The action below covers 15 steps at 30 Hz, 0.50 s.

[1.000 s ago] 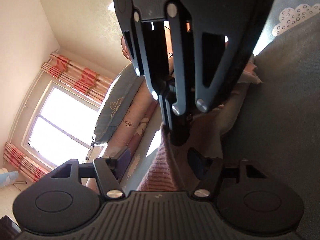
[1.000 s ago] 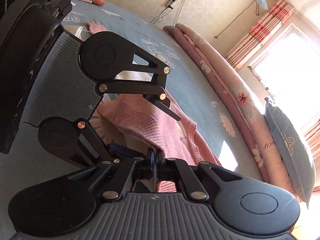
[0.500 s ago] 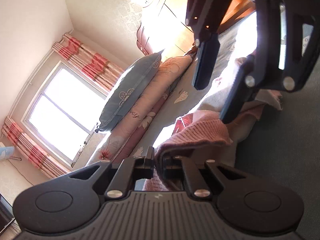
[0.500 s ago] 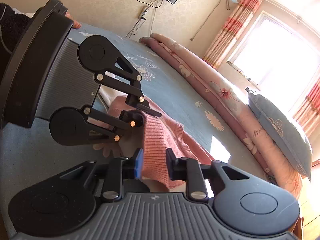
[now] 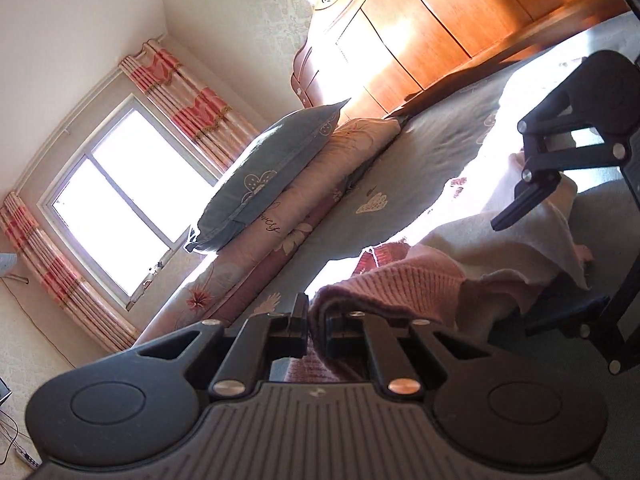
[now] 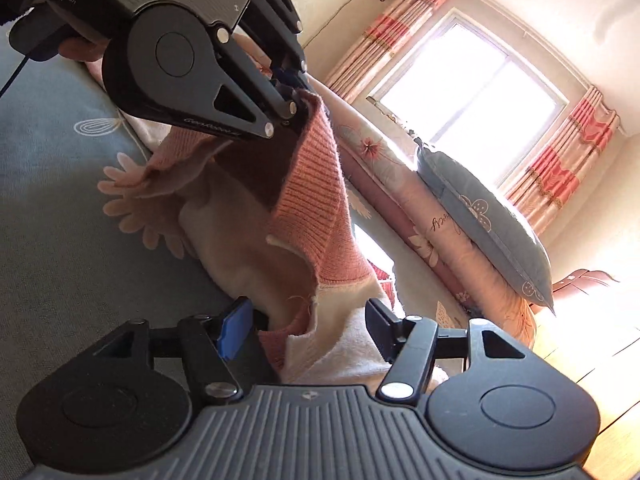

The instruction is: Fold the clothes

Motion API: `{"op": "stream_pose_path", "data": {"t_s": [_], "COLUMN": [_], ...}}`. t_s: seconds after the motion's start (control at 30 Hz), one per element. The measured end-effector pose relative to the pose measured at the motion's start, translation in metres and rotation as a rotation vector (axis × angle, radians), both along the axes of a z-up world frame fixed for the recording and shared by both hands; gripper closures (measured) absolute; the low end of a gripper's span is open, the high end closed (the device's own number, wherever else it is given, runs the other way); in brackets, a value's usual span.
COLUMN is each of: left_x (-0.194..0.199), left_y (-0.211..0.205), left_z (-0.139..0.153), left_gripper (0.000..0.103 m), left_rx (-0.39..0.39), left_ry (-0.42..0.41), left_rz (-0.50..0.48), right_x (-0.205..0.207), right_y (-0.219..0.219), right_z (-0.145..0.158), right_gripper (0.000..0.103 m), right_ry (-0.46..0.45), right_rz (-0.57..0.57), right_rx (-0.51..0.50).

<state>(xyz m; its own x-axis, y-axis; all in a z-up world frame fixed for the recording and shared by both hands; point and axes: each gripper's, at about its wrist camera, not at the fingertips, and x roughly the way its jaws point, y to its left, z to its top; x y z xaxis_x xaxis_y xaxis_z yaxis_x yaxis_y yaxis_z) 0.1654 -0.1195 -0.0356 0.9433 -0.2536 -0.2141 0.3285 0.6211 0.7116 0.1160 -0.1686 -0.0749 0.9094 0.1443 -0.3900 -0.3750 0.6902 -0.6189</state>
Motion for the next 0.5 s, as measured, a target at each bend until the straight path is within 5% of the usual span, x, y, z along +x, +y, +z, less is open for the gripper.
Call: {"op": "stream_pose_path", "data": {"t_s": [0.17, 0.23, 0.27, 0.5], "left_x": [0.0, 0.0, -0.001, -0.018], "left_y": [0.004, 0.007, 0.007, 0.015], "left_z": [0.004, 0.004, 0.004, 0.013], "left_gripper": [0.096, 0.096, 0.096, 0.097], "left_rx": [-0.02, -0.021, -0.019, 0.001], "left_ry": [0.003, 0.013, 0.015, -0.003], "left_rz": [-0.004, -0.007, -0.008, -0.007], "right_x": [0.015, 0.013, 0.013, 0.004], "right_y": [0.002, -0.001, -0.002, -0.019], "right_z": [-0.034, -0.033, -0.031, 0.011], "right_gripper": [0.042, 0.062, 0.081, 0.092], "right_ry": [0.032, 0.019, 0.013, 0.033], "right_rz": [-0.077, -0.077, -0.073, -0.009], "right_rx": [-0.085, -0.109, -0.122, -0.105]}}
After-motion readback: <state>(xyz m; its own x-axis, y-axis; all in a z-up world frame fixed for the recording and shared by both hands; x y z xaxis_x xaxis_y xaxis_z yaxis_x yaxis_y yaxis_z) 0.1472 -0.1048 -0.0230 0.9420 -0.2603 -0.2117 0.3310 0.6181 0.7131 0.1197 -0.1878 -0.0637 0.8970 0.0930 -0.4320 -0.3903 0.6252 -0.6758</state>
